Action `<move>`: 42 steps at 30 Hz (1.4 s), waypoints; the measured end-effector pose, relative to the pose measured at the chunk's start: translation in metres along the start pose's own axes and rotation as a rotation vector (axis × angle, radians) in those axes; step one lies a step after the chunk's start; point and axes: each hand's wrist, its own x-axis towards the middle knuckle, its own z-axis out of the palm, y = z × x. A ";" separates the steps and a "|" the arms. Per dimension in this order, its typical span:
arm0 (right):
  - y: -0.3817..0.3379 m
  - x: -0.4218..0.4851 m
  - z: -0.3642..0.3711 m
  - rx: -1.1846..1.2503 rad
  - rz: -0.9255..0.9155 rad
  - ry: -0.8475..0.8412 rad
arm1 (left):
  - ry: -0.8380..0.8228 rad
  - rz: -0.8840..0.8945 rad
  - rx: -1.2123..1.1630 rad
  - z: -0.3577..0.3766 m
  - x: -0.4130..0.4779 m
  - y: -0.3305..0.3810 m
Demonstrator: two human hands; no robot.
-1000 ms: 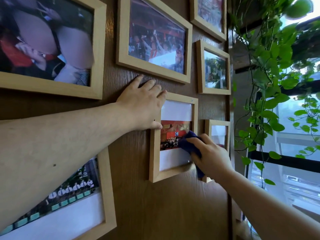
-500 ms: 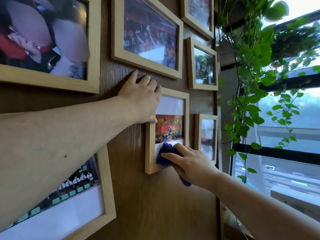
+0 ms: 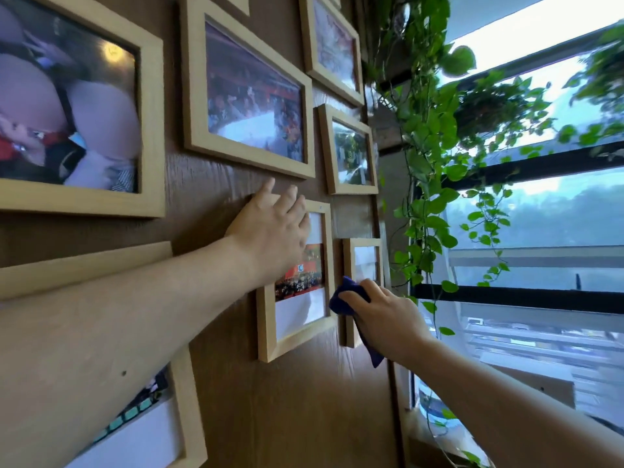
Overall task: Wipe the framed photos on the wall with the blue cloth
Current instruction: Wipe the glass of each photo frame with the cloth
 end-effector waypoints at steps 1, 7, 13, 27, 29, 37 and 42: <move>0.005 0.000 0.001 0.036 0.053 0.026 | 0.007 0.013 -0.030 -0.001 0.003 0.005; 0.042 0.005 0.016 0.185 0.236 0.151 | 0.013 0.053 -0.120 0.003 0.028 0.037; 0.088 0.032 0.050 0.326 0.278 0.234 | -0.042 0.035 -0.170 0.014 0.073 0.064; 0.115 0.095 0.135 0.860 0.242 0.439 | -0.206 -0.070 -0.127 0.073 0.156 0.130; 0.108 0.097 0.143 0.902 0.209 0.468 | -0.230 -0.092 -0.087 0.080 0.160 0.133; 0.132 0.102 0.174 0.772 0.314 0.527 | -0.221 -0.112 -0.040 0.091 0.165 0.139; 0.148 0.102 0.186 0.771 0.463 0.444 | -0.218 -0.133 -0.042 0.093 0.166 0.141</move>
